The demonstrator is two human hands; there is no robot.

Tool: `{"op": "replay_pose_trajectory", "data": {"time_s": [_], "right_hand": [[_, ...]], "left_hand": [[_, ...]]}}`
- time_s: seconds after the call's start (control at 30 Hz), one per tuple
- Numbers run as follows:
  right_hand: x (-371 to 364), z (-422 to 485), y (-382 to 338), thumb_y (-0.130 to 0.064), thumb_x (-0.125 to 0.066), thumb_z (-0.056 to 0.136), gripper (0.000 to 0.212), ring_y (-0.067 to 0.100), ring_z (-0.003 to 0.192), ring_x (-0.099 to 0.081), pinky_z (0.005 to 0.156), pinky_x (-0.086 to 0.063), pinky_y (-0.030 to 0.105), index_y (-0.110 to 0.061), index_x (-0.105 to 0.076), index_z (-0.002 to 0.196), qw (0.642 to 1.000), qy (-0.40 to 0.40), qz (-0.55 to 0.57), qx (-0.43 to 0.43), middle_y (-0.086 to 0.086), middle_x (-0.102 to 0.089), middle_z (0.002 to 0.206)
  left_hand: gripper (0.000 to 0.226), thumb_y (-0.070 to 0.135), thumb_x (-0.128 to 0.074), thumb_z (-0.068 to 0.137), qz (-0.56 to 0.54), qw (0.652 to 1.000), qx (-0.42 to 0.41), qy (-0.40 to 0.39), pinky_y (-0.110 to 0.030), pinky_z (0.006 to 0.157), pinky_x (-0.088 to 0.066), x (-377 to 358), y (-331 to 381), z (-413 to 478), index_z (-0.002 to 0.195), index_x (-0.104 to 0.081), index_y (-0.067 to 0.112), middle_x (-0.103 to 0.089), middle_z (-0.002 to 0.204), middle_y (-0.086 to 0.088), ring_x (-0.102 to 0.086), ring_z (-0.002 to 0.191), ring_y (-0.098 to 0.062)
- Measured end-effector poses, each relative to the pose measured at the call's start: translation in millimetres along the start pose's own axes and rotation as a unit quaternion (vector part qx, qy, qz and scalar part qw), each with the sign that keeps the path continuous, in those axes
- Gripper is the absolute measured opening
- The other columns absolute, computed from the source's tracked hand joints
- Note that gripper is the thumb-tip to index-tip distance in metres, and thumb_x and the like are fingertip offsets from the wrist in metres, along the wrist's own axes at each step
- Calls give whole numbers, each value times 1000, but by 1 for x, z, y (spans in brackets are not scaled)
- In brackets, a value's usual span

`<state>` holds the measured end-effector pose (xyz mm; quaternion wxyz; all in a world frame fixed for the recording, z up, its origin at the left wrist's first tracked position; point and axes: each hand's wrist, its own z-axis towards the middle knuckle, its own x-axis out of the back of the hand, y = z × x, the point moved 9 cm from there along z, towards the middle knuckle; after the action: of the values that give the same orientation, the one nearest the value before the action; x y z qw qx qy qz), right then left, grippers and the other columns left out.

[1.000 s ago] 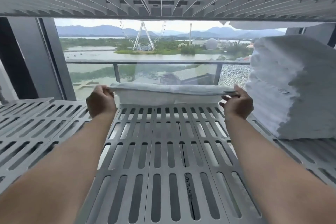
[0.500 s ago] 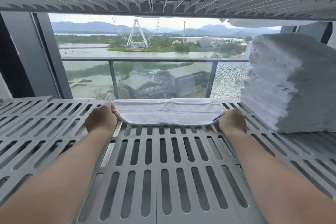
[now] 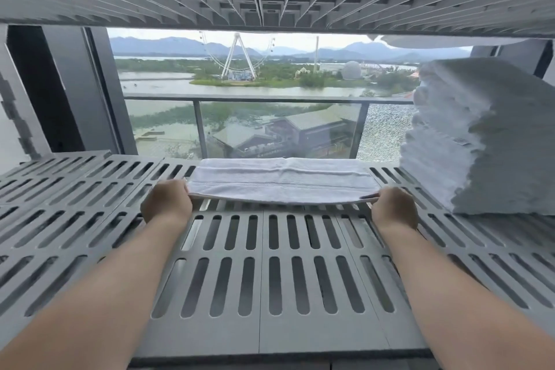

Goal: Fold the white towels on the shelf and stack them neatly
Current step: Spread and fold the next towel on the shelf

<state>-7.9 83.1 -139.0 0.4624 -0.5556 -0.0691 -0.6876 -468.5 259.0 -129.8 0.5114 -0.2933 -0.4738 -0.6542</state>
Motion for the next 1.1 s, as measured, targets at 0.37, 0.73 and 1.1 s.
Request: {"op": "replay_pose_trajectory", "data": {"time_s": [0.37,0.73,1.1], "right_hand": [[43,-58,17,2,-44,86,28,34,110,-54,92,-46,42,-5,-70,92,989,4,-125,78,16,-66,111],[80,-133,43,4,-43,87,27,36,98,-62,77,-51,39,1,-66,100,991,-33,-94,85,20,-66,103],[114,-212,62,9,-42,85,32,32,96,-62,64,-47,31,-4,-69,97,994,20,-57,94,15,-69,100]], "left_hand": [[33,-1,-45,85,188,980,-51,47,-42,82,-51,47,5,-95,100,-72,7,-65,109,-13,-56,106,-34],[25,-3,-48,86,201,979,-9,28,-42,77,-52,94,-19,-183,98,-70,1,-67,100,-15,-58,106,-37],[28,0,-47,85,109,992,-43,48,-41,73,-48,120,-67,-222,101,-69,8,-65,109,-12,-58,106,-34]]}}
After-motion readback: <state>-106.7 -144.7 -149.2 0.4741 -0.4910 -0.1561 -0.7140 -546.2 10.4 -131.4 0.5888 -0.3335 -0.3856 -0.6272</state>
